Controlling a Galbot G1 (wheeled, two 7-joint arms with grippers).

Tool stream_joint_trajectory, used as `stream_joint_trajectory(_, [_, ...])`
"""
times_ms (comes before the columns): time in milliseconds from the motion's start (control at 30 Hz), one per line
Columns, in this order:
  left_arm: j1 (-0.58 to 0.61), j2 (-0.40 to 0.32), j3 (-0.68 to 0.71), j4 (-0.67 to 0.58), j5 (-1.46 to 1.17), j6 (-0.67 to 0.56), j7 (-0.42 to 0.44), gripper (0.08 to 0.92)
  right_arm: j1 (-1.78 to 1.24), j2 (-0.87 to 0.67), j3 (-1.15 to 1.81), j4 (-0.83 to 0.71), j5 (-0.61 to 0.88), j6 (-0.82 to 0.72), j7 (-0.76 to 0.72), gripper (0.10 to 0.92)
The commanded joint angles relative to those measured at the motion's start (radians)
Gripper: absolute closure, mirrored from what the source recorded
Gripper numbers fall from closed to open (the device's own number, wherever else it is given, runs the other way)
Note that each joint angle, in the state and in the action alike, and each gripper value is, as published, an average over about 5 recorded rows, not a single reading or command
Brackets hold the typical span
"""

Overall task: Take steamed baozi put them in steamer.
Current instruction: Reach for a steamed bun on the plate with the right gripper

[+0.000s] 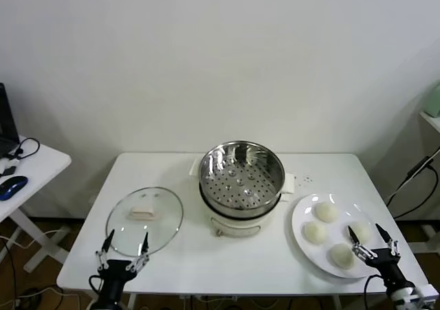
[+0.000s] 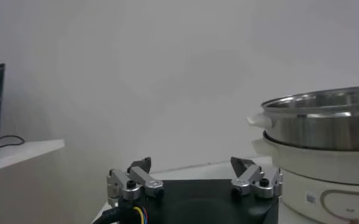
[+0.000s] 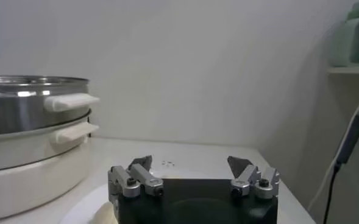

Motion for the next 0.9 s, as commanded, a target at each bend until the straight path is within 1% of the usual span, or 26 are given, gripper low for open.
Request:
stream_joint_trajectory(33, [-0.002, 0.003, 0.009, 0.003, 0.022, -0.004, -0.005, 0.177, 0.041, -0.032, 0.014, 0.004, -0.038, -0.025, -0.028, 0.203])
stream_joint_trajectory(100, [-0.004, 0.005, 0.017, 0.007, 0.027, -0.003, -0.010, 0.177, 0.080, -0.087, 0.006, 0.002, -0.106, -0.084, -0.034, 0.203])
stream_joint_trajectory(167, [-0.010, 0.006, 0.027, 0.013, 0.030, -0.004, -0.017, 0.177, 0.138, -0.173, -0.015, -0.007, -0.171, -0.175, -0.054, 0.203])
stream_joint_trajectory(267, [-0.017, 0.005, 0.039, 0.019, 0.030, -0.005, -0.023, 0.177, 0.226, -0.323, -0.080, -0.058, -0.203, -0.255, -0.136, 0.203])
stream_joint_trajectory(400, [-0.027, 0.008, 0.049, 0.018, 0.029, -0.004, -0.031, 0.177, 0.365, -0.519, -0.227, -0.180, -0.231, -0.243, -0.303, 0.203])
stream_joint_trajectory(500, [-0.039, 0.010, 0.052, 0.020, 0.028, 0.003, -0.048, 0.177, 0.517, -0.624, -0.383, -0.284, -0.262, -0.233, -0.445, 0.203])
stream_joint_trajectory(633, [-0.052, 0.011, 0.055, 0.025, 0.025, 0.010, -0.066, 0.177, 0.799, -0.716, -0.685, -0.389, -0.304, -0.219, -0.611, 0.203])
stream_joint_trajectory(767, [-0.061, 0.012, 0.052, 0.027, 0.024, 0.016, -0.068, 0.177, 1.076, -0.756, -1.030, -0.461, -0.316, -0.213, -0.704, 0.203])
stream_joint_trajectory(900, [-0.068, 0.013, 0.043, 0.027, 0.023, 0.023, -0.068, 0.177, 1.275, -0.754, -1.290, -0.520, -0.337, -0.199, -0.772, 0.203])
